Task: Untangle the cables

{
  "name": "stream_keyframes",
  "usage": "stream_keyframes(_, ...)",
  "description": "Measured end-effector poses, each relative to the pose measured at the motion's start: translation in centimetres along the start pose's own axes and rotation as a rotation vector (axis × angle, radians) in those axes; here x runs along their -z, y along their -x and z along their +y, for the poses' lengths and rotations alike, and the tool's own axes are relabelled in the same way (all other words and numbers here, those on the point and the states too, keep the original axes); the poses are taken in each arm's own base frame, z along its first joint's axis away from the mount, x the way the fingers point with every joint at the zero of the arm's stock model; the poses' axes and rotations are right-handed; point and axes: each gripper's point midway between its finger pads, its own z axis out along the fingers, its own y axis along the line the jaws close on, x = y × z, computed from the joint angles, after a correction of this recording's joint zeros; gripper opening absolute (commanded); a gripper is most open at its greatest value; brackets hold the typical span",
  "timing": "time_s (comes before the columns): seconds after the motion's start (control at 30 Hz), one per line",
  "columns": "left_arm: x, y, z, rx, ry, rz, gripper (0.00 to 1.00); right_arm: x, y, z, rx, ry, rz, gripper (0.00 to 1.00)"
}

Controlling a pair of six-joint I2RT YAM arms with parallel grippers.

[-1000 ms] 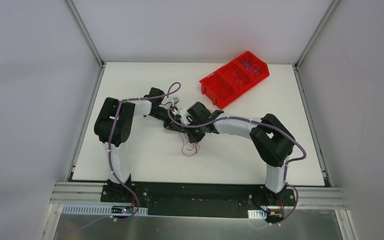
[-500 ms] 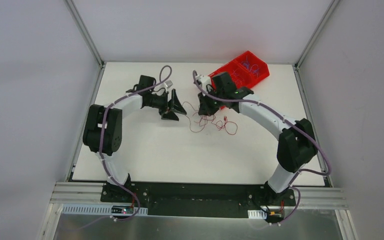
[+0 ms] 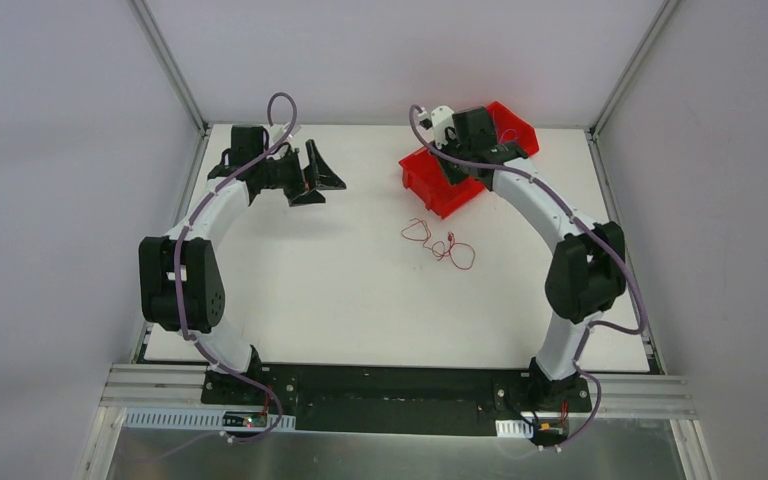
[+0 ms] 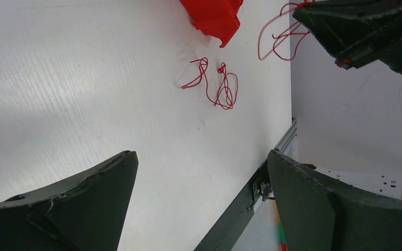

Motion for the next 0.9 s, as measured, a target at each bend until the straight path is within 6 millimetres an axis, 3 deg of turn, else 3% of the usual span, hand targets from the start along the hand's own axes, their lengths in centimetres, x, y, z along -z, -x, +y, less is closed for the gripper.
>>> stream_keyframes(0.23, 0.0, -0.2, 0.4, 0.023, 0.022, 0.001, 0.99, -4.4, -2.8, -4.7, 0.124, -0.178, 0.093, 0.0)
stream_keyframes(0.47, -0.3, -1.2, 2.0, 0.057, 0.07, 0.012, 0.99, -9.7, -4.2, -6.8, 0.226, -0.259, 0.148, 0.0)
stream_keyframes(0.63, -0.2, -1.3, 2.3, 0.062, 0.082, 0.01, 0.99, -11.7, -4.2, -6.1, 0.251, -0.231, 0.147, 0.0)
stream_keyframes(0.9, 0.3, -0.8, 3.0, 0.072, 0.095, -0.005, 0.99, -12.7, -3.6, -1.9, 0.184, -0.037, 0.145, 0.0)
